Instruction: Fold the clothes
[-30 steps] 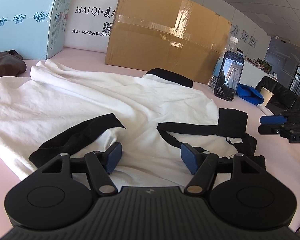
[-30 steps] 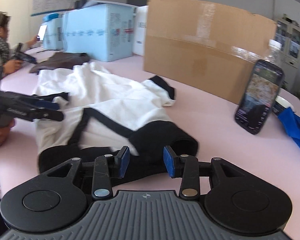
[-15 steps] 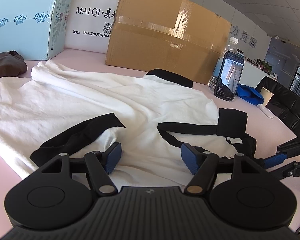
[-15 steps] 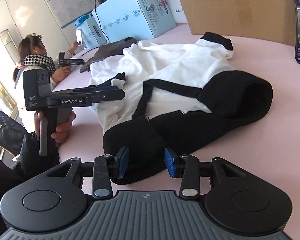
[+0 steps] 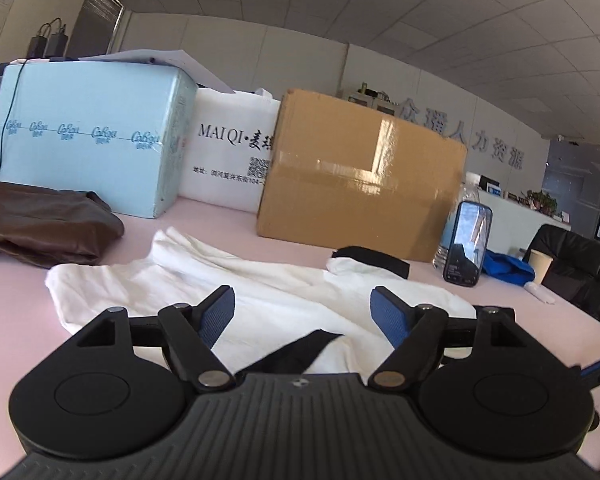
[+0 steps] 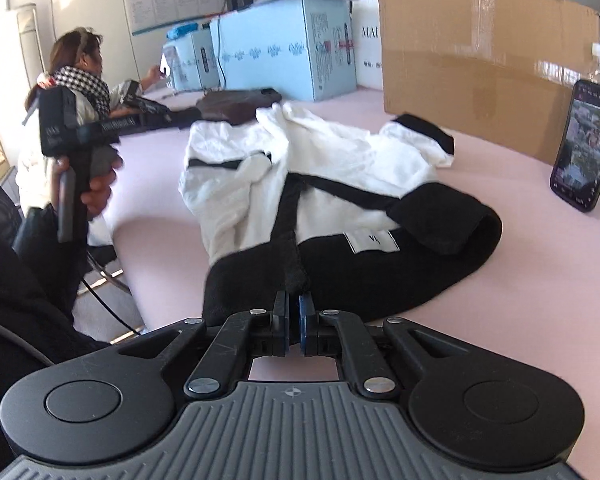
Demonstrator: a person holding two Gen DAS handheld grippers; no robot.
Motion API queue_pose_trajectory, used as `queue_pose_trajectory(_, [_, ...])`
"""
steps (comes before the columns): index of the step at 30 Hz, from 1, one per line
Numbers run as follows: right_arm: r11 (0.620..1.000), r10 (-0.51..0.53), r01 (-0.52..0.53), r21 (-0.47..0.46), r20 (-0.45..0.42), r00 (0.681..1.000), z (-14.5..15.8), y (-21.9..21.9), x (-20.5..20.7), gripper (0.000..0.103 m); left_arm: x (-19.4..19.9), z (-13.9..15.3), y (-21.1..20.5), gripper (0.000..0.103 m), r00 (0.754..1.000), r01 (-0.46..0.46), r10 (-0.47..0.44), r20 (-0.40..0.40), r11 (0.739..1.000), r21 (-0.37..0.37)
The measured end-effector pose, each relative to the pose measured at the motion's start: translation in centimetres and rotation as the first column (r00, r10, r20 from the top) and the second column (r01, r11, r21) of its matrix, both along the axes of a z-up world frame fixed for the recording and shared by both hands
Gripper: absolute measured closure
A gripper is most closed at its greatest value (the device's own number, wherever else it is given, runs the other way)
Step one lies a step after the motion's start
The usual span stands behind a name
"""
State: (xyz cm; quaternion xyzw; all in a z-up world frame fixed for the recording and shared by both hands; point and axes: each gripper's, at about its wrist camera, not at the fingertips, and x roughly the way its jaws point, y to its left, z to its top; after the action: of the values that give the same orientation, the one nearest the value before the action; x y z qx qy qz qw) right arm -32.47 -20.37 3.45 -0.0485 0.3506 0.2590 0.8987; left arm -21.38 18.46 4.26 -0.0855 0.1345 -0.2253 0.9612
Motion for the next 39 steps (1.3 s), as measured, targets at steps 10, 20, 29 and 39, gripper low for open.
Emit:
queue_pose_trajectory(10, [0.975,0.143,-0.189,0.118,0.315,0.938,3.9,4.4,5.7,0.041,0.0,-1.2,0.0,0.023,0.996,0.077,-0.073,-0.051,0.994,0.079])
queue_pose_trajectory(20, [0.992,0.056,-0.056,0.113,-0.002,0.998,-1.0,11.1,16.8,0.043,-2.0,-1.3,-1.4,0.022,0.995,0.085,-0.077,-0.058,0.982,0.166])
queue_pose_trajectory(29, [0.985,0.130,-0.143,0.092,0.127,0.983,-1.4,12.5,14.6,0.099,-2.3,-1.0,0.9,0.022,0.998,0.017,-0.015,-0.059,0.999,0.048])
queue_pose_trajectory(39, [0.900,0.374,-0.428,0.077,0.364,0.853,1.6,14.5,4.7,0.100,-5.9,-0.8,1.7,0.022,1.000,0.015,-0.015,-0.008,0.995,0.094])
